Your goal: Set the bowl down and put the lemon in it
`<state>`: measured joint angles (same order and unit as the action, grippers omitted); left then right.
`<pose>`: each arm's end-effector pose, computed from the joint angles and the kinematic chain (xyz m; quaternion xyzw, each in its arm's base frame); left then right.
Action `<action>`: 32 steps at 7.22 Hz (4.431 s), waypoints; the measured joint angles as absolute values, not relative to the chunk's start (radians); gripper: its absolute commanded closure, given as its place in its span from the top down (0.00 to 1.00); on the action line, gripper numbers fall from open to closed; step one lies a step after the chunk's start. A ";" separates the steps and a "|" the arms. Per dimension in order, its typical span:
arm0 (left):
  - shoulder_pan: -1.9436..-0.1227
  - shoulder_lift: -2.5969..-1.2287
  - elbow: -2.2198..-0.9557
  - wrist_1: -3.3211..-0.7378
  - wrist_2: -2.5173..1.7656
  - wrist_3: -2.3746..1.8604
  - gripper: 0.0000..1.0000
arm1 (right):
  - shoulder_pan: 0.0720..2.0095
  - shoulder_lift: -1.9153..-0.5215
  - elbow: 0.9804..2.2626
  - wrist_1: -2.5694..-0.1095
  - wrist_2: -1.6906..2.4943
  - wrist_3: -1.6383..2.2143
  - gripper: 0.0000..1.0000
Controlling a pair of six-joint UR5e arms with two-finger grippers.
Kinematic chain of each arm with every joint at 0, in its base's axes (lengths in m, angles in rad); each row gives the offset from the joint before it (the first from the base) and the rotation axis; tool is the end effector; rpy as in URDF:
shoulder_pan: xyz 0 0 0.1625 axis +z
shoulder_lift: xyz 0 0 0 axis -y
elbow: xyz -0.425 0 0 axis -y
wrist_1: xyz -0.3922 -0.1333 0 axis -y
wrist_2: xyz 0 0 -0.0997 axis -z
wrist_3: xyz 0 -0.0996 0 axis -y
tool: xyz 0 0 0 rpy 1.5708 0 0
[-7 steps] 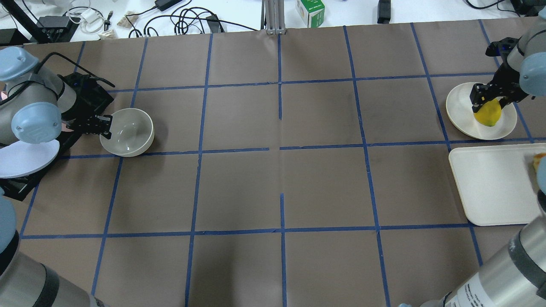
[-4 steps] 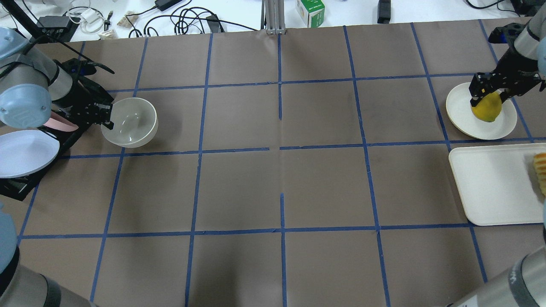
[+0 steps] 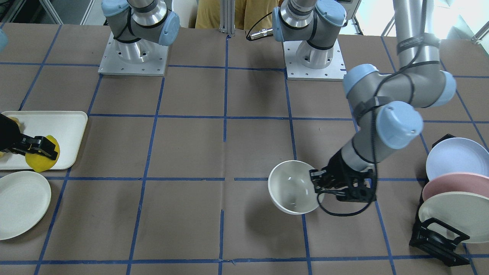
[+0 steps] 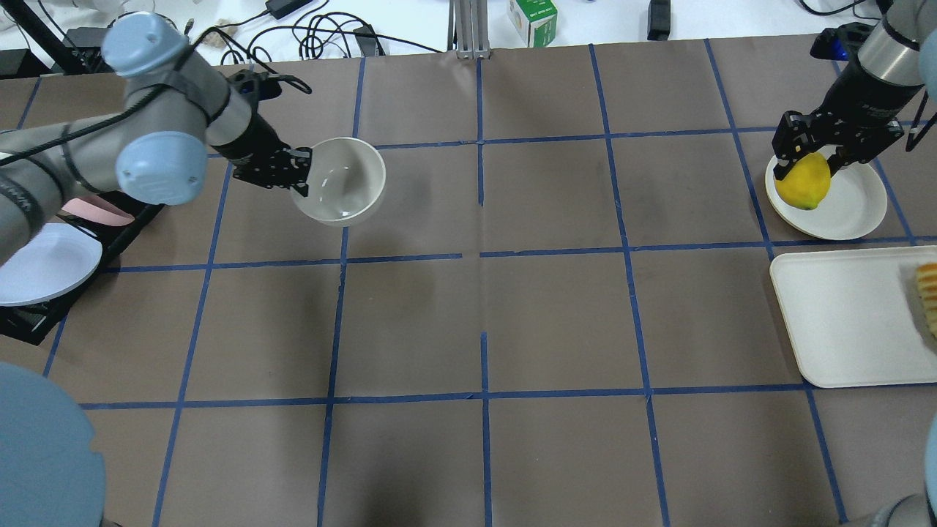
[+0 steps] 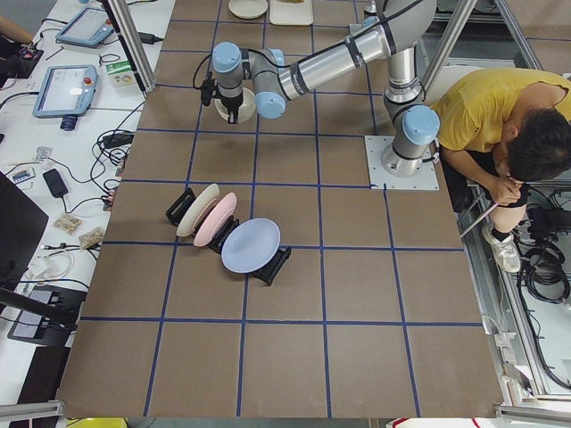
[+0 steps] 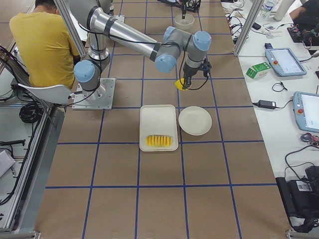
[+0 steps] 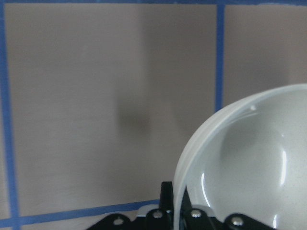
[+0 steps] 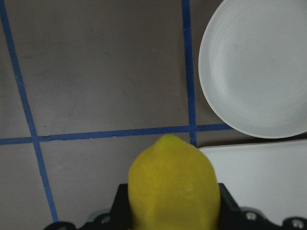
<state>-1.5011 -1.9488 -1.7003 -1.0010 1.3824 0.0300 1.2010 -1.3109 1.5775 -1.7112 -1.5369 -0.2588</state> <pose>-0.1094 -0.6143 0.2754 0.0168 -0.9949 0.0356 0.0924 -0.0800 -0.5845 0.3586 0.0564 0.9963 0.0547 0.0356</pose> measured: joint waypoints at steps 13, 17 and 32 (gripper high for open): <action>-1.525 -1.785 -1.598 -1.287 1.361 -0.115 1.00 | 1.751 -1.253 1.583 -1.930 -1.419 0.309 0.00; -1.510 -1.607 -1.499 -1.545 1.486 -0.003 1.00 | 1.926 -1.095 1.580 -2.121 -1.435 0.485 0.00; -1.570 -1.547 -1.483 -1.609 1.594 0.029 1.00 | 1.862 -1.101 1.479 -2.020 -1.564 0.480 1.00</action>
<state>-1.5695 -1.5469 -1.4833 -1.6094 1.5936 0.0290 1.8621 -1.1006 1.4790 -2.0196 -1.5643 0.4799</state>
